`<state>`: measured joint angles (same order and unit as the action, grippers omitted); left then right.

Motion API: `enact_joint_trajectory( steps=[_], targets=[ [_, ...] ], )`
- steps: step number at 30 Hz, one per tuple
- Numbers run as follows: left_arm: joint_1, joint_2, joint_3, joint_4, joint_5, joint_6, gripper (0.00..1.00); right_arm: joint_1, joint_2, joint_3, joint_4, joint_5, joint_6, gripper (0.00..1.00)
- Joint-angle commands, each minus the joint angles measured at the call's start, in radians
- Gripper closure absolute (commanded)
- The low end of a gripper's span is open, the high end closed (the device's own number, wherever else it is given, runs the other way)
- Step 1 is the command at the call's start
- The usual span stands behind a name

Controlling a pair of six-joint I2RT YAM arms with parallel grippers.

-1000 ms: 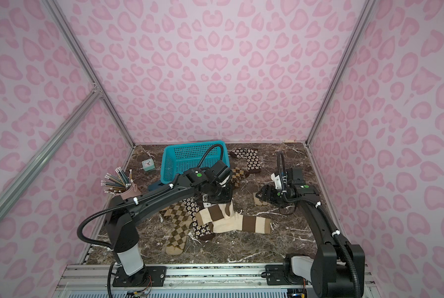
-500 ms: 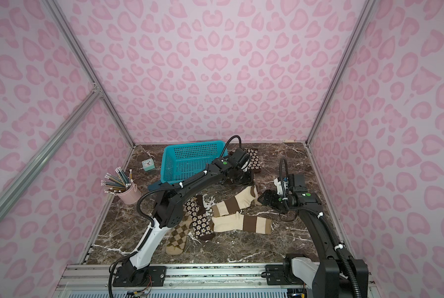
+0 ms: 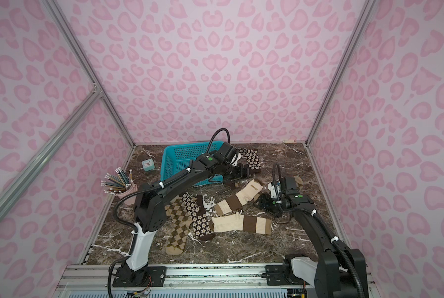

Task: Place the socks together as a pair
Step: Place the sock at the center of the board, then pick up the sock at the center of the board.

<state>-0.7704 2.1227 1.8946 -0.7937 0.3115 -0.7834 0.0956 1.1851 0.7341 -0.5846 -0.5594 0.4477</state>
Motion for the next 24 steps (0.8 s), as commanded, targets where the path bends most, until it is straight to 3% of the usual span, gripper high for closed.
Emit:
enact_joint_trajectory(
  steps=[1, 5, 8, 14, 17, 24],
  targets=[
    [0.001, -0.117, -0.172, 0.001, -0.112, 0.087, 0.16, 0.076, 0.055, 0.035, 0.113, -0.006, 0.061, 0.38],
    [0.019, -0.317, -0.426, 0.038, -0.190, 0.066, 0.16, 0.230, 0.151, 0.101, 0.178, 0.009, 0.103, 0.44],
    [0.042, -0.483, -0.539, 0.059, -0.258, 0.014, 0.13, 0.342, 0.230, 0.157, 0.182, 0.056, 0.106, 0.46],
    [0.078, -0.725, -0.661, -0.006, -0.412, -0.045, 0.09, 0.486, 0.375, 0.231, 0.203, 0.126, 0.093, 0.46],
    [0.126, -0.811, -0.715, -0.017, -0.433, -0.051, 0.09, 0.553, 0.460, 0.310, 0.176, 0.187, 0.064, 0.46],
    [0.201, -0.880, -0.756, -0.045, -0.449, -0.011, 0.09, 0.665, 0.682, 0.534, 0.008, 0.412, -0.015, 0.47]
  ],
)
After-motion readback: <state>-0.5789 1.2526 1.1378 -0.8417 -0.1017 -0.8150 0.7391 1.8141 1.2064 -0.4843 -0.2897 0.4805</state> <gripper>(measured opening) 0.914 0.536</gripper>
